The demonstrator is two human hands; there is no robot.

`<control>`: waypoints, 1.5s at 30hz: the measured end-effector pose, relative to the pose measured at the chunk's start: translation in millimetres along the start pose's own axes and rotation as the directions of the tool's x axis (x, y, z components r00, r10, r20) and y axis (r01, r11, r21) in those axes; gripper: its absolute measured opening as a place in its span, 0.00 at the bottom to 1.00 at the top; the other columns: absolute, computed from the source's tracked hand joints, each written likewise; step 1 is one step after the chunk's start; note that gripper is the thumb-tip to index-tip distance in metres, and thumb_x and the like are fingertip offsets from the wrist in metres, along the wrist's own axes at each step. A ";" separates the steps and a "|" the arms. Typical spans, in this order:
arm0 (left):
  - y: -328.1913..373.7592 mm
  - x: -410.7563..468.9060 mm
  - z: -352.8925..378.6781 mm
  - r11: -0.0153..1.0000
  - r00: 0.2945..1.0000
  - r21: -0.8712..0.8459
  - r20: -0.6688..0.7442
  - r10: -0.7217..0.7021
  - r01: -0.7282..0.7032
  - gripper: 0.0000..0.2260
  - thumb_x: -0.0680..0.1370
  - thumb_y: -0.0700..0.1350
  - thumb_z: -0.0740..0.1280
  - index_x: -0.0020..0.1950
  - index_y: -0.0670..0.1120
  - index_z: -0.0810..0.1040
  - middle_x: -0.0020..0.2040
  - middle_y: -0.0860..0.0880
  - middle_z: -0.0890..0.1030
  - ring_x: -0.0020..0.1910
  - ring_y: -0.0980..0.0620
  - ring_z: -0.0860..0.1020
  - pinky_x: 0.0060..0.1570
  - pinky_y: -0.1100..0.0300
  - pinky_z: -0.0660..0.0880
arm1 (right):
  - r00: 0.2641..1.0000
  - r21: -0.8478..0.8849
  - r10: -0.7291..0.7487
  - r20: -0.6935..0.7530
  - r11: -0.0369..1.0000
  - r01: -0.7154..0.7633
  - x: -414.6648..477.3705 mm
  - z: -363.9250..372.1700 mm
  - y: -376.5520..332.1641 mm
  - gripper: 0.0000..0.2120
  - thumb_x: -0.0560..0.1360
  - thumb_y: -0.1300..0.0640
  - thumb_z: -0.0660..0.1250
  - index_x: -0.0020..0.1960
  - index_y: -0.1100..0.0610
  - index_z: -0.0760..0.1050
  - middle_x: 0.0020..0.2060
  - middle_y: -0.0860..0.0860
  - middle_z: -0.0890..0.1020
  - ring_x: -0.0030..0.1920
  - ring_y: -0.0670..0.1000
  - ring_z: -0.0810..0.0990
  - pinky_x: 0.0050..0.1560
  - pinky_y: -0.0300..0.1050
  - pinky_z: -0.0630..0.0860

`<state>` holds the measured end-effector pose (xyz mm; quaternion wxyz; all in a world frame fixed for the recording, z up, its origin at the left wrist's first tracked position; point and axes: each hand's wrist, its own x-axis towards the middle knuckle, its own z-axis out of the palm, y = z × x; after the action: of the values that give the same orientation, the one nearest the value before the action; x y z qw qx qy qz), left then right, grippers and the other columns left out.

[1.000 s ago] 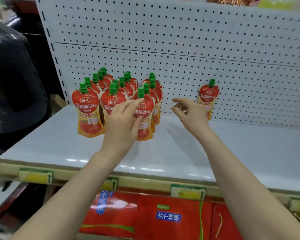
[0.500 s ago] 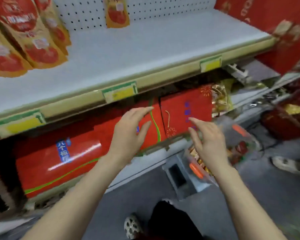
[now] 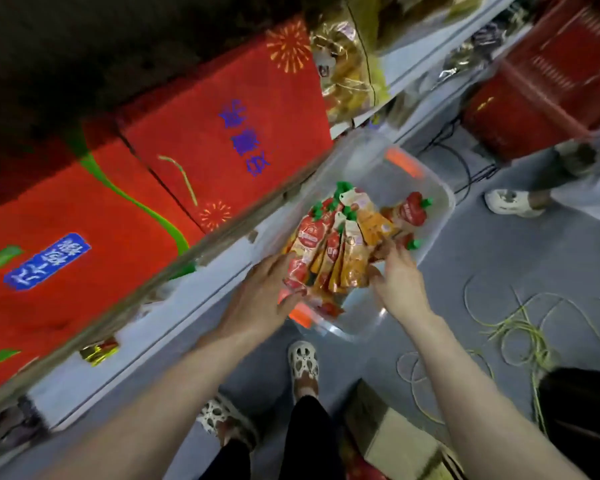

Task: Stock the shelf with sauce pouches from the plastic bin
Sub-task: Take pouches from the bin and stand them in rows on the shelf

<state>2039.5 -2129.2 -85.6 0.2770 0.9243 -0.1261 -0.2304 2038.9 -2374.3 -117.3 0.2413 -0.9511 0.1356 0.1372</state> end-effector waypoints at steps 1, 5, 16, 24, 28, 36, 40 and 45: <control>-0.1 20.7 13.7 1.000 1.000 0.009 0.011 -0.003 0.003 0.31 0.79 0.51 0.65 0.78 0.48 0.56 0.77 0.48 0.59 0.76 0.50 0.58 0.72 0.59 0.56 | 1.000 -0.004 0.005 -0.012 1.000 -0.005 29.1 4.7 9.2 0.29 0.77 0.60 0.65 0.76 0.60 0.61 0.67 0.64 0.73 0.63 0.66 0.73 0.55 0.56 0.72; -7.8 99.1 67.3 0.997 0.999 0.064 0.030 -0.034 0.032 0.33 0.78 0.51 0.66 0.78 0.45 0.56 0.78 0.44 0.58 0.76 0.45 0.57 0.74 0.53 0.56 | 0.997 -0.148 0.051 0.056 0.988 -0.042 130.6 33.5 36.5 0.29 0.79 0.55 0.62 0.76 0.62 0.58 0.69 0.65 0.69 0.67 0.65 0.70 0.62 0.55 0.68; -31.6 176.7 130.9 0.916 0.959 0.293 -0.015 -0.283 0.274 0.42 0.76 0.43 0.69 0.78 0.41 0.43 0.74 0.39 0.59 0.69 0.39 0.64 0.65 0.50 0.66 | 0.914 -0.192 0.331 0.236 0.937 -0.291 224.8 87.3 66.2 0.41 0.71 0.39 0.69 0.73 0.60 0.57 0.66 0.62 0.74 0.67 0.65 0.72 0.65 0.57 0.71; -39.6 179.6 126.7 0.923 0.944 0.212 -0.002 -0.330 0.323 0.22 0.77 0.44 0.68 0.70 0.42 0.69 0.61 0.38 0.74 0.59 0.38 0.73 0.58 0.47 0.72 | 0.907 0.122 0.369 0.203 0.910 -0.397 185.0 56.2 42.6 0.31 0.73 0.50 0.71 0.69 0.60 0.62 0.63 0.60 0.77 0.63 0.63 0.76 0.60 0.53 0.72; -30.0 176.8 132.0 0.936 0.976 0.279 -0.103 -0.194 0.216 0.19 0.78 0.37 0.65 0.69 0.40 0.69 0.62 0.39 0.70 0.57 0.39 0.73 0.52 0.49 0.73 | 0.966 0.107 0.203 0.162 0.969 -0.222 144.1 73.5 37.0 0.25 0.74 0.47 0.70 0.66 0.57 0.67 0.60 0.61 0.76 0.57 0.63 0.77 0.58 0.55 0.76; -39.5 184.5 130.5 0.971 0.975 0.101 -0.074 -0.210 0.217 0.22 0.76 0.46 0.70 0.68 0.48 0.68 0.58 0.40 0.79 0.55 0.37 0.78 0.51 0.49 0.74 | 0.902 0.337 0.403 0.152 0.837 -0.431 157.7 94.8 42.6 0.27 0.79 0.55 0.64 0.75 0.57 0.58 0.68 0.62 0.72 0.65 0.66 0.73 0.64 0.58 0.71; -33.2 180.0 123.7 0.973 0.951 -0.055 -0.207 -0.230 0.224 0.06 0.76 0.41 0.69 0.52 0.45 0.74 0.47 0.43 0.81 0.46 0.41 0.78 0.39 0.57 0.66 | 0.870 0.233 0.396 0.294 0.853 -0.467 171.8 89.4 41.5 0.28 0.75 0.50 0.70 0.70 0.58 0.64 0.65 0.57 0.77 0.65 0.62 0.75 0.59 0.51 0.72; -24.5 168.6 98.1 0.904 0.931 -0.359 -0.186 -0.313 0.232 0.12 0.75 0.41 0.70 0.59 0.47 0.78 0.44 0.49 0.78 0.45 0.49 0.78 0.45 0.60 0.72 | 0.841 0.233 0.428 0.332 0.826 -0.513 153.2 69.7 42.2 0.29 0.64 0.46 0.80 0.61 0.56 0.80 0.57 0.53 0.84 0.59 0.55 0.82 0.53 0.42 0.74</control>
<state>2138.8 -2214.7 -232.2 0.4062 0.8939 0.0800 -0.1720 2153.3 -2404.8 -244.1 0.3630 -0.8096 0.3541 0.2957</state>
